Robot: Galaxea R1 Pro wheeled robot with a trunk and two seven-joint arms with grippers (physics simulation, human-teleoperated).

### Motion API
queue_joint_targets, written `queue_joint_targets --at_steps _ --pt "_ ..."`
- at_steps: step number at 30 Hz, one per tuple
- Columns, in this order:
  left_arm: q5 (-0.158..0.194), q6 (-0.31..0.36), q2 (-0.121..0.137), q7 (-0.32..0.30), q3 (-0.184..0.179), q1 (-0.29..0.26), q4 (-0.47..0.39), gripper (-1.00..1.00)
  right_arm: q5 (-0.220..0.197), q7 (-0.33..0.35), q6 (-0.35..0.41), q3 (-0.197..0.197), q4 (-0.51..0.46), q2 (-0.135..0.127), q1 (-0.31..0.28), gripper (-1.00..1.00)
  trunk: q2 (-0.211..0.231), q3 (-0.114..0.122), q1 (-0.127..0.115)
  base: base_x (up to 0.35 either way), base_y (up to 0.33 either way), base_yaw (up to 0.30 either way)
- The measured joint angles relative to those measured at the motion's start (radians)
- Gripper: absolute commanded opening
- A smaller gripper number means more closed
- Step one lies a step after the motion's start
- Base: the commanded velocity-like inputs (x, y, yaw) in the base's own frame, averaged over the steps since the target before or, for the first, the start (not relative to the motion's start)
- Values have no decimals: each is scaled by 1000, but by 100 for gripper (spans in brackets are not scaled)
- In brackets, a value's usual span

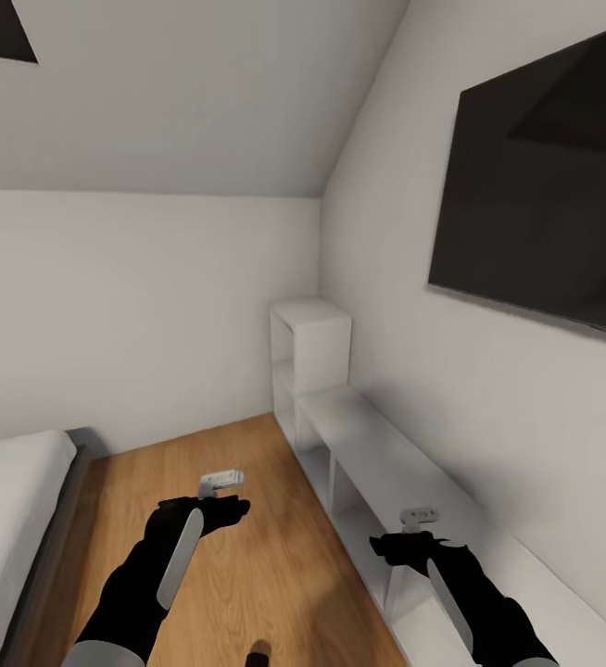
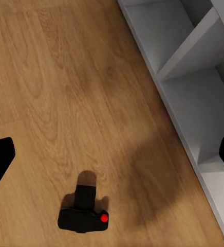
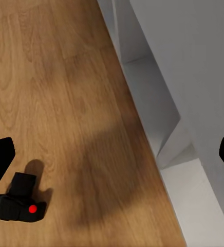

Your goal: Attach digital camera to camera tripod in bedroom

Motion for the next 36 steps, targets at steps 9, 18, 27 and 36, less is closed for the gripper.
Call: queue_joint_targets --at_steps 9,18,27,36 --pt "-1 0 1 0 1 0 0 100 1 13 0 -6 0 1 0 100 -63 -28 35 0 0 0" --pt "-2 0 1 0 1 0 1 100 2 13 1 -1 0 4 0 100 -126 -56 69 0 0 0" --pt "-1 0 2 0 2 0 9 100 1 17 -3 1 0 4 0 100 -189 -85 104 0 0 0" --pt "6 2 3 -6 4 0 15 100 1 19 -2 1 0 3 0 100 -252 -113 138 0 0 0"
